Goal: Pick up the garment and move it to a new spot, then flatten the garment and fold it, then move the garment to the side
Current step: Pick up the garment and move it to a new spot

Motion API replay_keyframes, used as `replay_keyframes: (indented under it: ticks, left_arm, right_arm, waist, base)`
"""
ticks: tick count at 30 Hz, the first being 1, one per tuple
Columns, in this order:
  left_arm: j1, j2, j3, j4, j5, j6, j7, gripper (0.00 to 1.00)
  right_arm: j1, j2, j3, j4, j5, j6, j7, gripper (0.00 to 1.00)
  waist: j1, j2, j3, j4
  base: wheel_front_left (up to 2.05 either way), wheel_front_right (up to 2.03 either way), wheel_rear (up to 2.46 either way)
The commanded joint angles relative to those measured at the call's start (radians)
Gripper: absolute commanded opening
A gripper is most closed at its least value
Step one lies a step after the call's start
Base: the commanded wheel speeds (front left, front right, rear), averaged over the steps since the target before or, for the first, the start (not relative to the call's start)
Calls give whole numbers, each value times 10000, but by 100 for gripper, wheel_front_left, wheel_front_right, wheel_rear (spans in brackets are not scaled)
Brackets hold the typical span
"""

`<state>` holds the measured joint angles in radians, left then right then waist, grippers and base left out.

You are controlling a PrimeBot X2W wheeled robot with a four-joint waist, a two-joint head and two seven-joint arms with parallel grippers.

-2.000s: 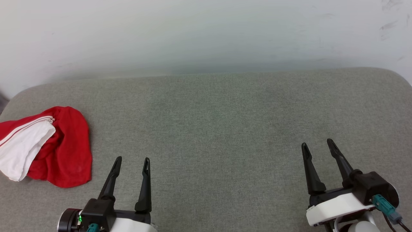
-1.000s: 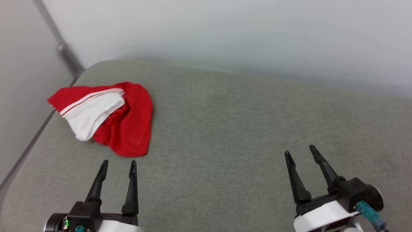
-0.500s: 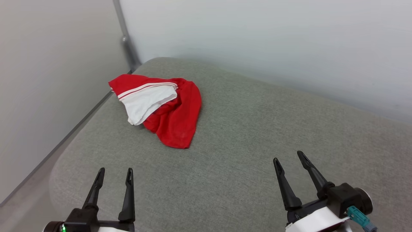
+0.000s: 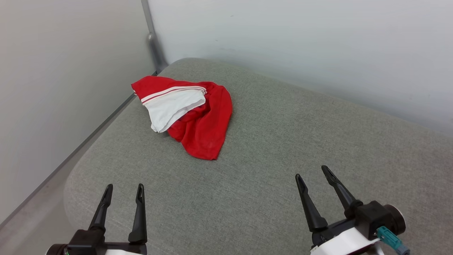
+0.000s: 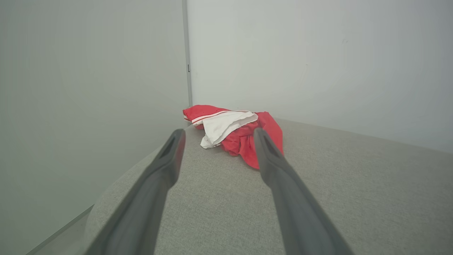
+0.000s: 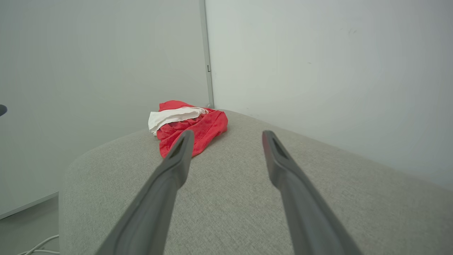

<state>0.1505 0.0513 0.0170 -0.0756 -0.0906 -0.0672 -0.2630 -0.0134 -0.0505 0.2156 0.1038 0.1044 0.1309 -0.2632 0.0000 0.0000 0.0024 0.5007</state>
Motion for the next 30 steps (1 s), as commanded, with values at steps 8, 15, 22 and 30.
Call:
replay_keyframes:
  ticks: [8, 15, 22, 30]
  left_arm:
    - [-129, -11, 65, -114, -295, 65, -28, 100]
    - [-609, -15, 111, -122, -564, -62, -28, 100]
    - [-2131, 167, 482, 555, -511, -463, -28, 100]
    - [-5481, 2586, -15, 3696, -1282, -618, 507, 100]
  right_arm:
    - [31, 6, -123, -144, -125, -3, -25, 100]
    - [-317, 3, -210, -326, -754, -3, -25, 100]
    - [-779, -5, -340, -681, -1552, -3, -25, 100]
    - [-1195, -3, -557, -1153, -2410, -3, 32, 100]
  waist:
    - [0, 0, 128, 3]
    - [0, 0, 919, -249]
    - [0, 0, 2436, -1017]
    - [0, 0, 4069, -1894]
  base:
    - [0, 0, 0]
    - [0, 0, 0]
    - [0, 0, 0]
    - [0, 0, 0]
